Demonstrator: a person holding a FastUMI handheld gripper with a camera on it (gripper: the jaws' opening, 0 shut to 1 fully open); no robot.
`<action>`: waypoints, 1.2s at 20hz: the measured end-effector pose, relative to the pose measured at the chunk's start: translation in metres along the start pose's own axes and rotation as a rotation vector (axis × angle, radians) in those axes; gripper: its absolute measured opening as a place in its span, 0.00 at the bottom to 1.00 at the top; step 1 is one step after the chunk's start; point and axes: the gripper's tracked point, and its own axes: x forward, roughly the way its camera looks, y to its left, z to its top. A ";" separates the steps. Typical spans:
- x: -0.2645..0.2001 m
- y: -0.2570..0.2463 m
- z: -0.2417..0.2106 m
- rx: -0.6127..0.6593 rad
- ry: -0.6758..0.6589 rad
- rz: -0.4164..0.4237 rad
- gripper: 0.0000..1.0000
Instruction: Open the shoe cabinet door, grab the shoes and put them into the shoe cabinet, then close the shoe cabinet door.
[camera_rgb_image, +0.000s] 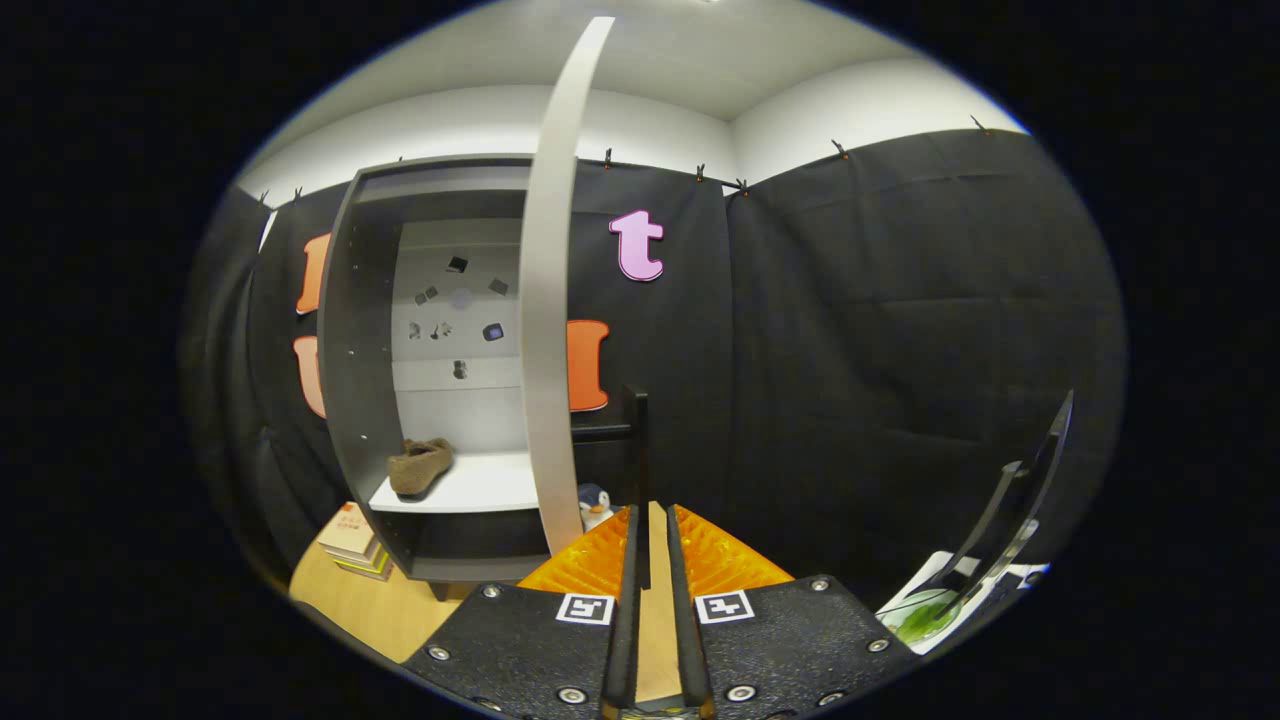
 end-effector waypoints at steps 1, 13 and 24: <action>0.000 -0.006 0.003 -0.013 -0.001 -0.021 0.15; -0.032 -0.003 0.014 0.017 -0.003 -0.005 0.15; -0.074 0.123 -0.055 0.052 0.051 0.219 0.17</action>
